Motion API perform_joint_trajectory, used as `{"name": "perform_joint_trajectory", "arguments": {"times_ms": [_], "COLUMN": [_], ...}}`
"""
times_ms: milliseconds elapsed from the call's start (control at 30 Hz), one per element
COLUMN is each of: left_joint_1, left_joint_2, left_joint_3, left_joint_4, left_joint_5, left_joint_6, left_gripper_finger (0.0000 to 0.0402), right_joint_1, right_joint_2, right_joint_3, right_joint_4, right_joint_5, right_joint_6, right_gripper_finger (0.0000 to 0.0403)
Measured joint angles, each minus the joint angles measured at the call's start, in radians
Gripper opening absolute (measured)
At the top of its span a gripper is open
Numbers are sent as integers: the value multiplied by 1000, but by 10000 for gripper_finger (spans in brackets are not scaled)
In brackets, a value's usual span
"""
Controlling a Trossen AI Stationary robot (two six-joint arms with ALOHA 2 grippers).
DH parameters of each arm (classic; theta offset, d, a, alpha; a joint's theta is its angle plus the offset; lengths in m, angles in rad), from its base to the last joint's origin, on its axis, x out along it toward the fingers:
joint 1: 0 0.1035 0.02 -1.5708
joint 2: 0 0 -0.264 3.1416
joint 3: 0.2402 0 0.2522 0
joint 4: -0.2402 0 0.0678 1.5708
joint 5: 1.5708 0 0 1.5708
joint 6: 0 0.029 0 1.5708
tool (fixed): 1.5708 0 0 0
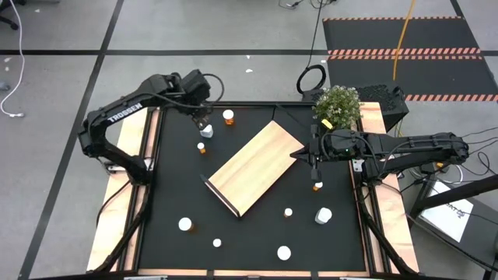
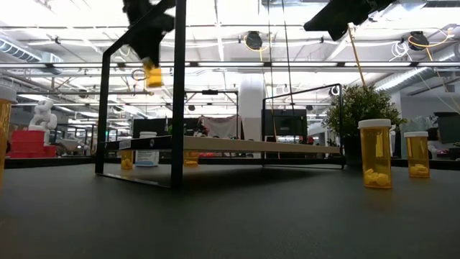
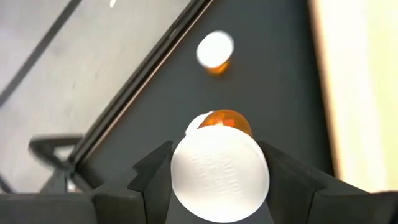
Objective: Pick and place medicine bottles onto shelf by color
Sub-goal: Put the large orange pill bottle on the shelf
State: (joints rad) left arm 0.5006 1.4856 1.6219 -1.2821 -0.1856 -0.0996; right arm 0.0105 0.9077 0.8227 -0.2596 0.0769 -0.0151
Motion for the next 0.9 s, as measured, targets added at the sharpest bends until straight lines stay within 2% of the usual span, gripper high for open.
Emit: {"name": "perform_joint_trajectory", "arguments": {"times_ms": [200,400,667,767,900], "left_joint_1": [-111,-205,-282,-289,-279], "left_joint_2": [125,301,537,601,663], "left_joint_3": [170,353,617,676,688], "left_joint_4": [-8,-7,-3,4,28], "left_joint_5": [1,2,4,5,35], "left_joint_6": [48,112,224,273,302], "left_gripper_finger": [208,206,207,208,208], "right_joint_1": [-2,-3,-3,-3,-2], "right_joint_2": [0,0,0,-4,-12], "right_joint_3": [0,0,0,0,0], "right_joint_4": [0,-3,-43,-81,-114], "right_joint_5": [11,82,83,83,83], "right_joint_6": [-3,-9,-29,-38,-52], "right_gripper_finger": [0,0,0,0,0]}}
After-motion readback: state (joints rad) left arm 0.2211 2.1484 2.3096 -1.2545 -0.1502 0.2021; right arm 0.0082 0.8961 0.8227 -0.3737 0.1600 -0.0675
